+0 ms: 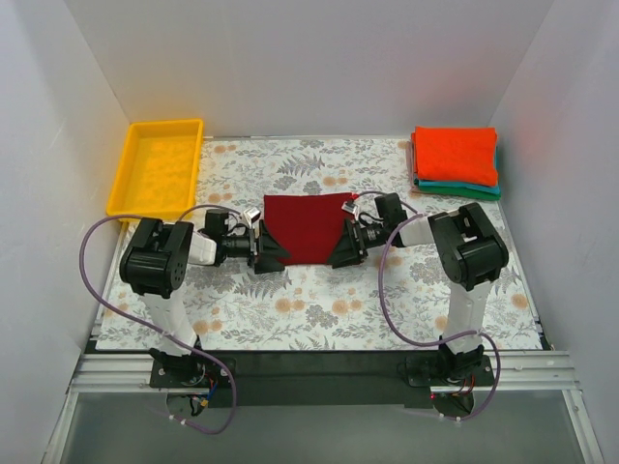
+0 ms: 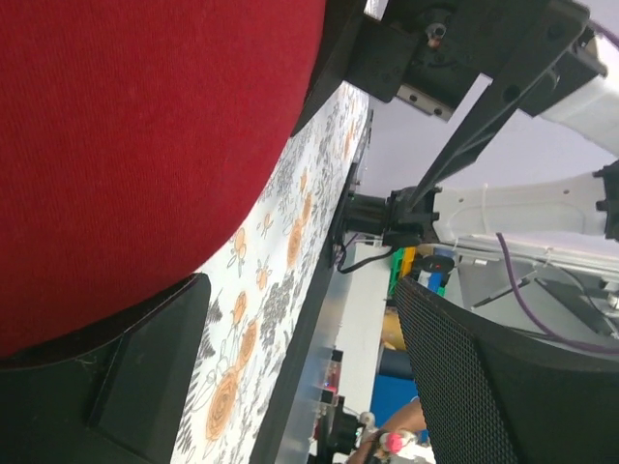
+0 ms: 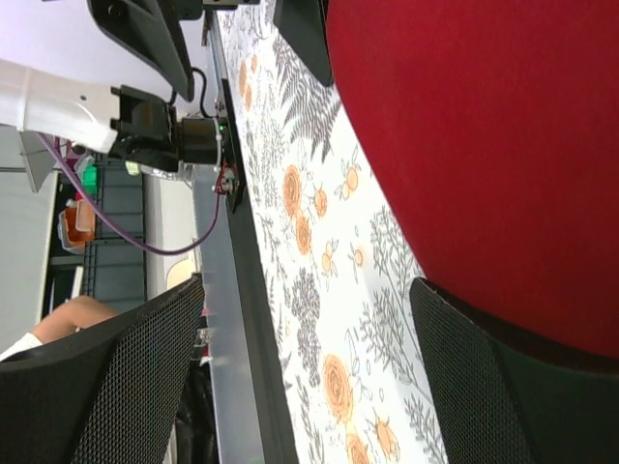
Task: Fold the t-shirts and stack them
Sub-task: Fold the tshirt, then neatly place the folded tshirt to the corner
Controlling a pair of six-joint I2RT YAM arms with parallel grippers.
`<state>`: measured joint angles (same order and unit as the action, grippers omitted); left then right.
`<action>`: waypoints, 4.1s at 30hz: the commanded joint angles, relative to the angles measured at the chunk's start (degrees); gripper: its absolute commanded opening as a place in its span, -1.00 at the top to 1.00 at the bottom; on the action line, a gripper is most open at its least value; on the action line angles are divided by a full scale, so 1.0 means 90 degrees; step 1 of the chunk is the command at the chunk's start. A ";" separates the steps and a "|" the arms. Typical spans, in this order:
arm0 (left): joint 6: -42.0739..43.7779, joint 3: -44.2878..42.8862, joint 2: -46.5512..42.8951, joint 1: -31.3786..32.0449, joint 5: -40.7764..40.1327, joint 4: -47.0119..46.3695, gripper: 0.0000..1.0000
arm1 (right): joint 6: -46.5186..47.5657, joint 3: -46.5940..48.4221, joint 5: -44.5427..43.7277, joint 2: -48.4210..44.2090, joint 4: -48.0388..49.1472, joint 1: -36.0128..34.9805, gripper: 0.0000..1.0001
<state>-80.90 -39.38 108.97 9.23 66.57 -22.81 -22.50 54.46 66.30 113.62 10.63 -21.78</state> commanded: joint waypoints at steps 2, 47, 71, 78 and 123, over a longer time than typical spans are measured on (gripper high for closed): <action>0.1067 0.0332 -0.0648 -0.0108 -0.0122 0.1494 -0.56 | 0.0468 -0.0309 0.0208 -0.0465 -0.0847 0.0106 -0.88; -0.0894 -0.2989 0.0455 -0.0821 -0.1430 -0.1393 -0.59 | -0.1083 0.4868 -0.0823 0.1430 0.0264 0.1287 -0.74; 0.8822 -0.1924 -0.1504 0.4256 -0.6683 0.2312 0.10 | -0.1709 -0.0679 -0.3510 -0.3035 0.0010 0.2234 -0.50; 0.9662 -0.1885 -0.0762 0.4589 -0.6293 0.1373 0.13 | -0.1893 -0.0973 -0.3412 -0.2820 0.0020 0.2313 -0.55; 0.8092 -0.3485 -0.0028 0.4179 -0.4858 0.2055 1.00 | -0.3632 -0.0904 -0.3256 -0.1199 0.1093 0.1669 -0.40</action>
<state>-4.34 -67.92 112.18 48.01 19.40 -5.91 -52.56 43.97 35.66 101.86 16.69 -5.08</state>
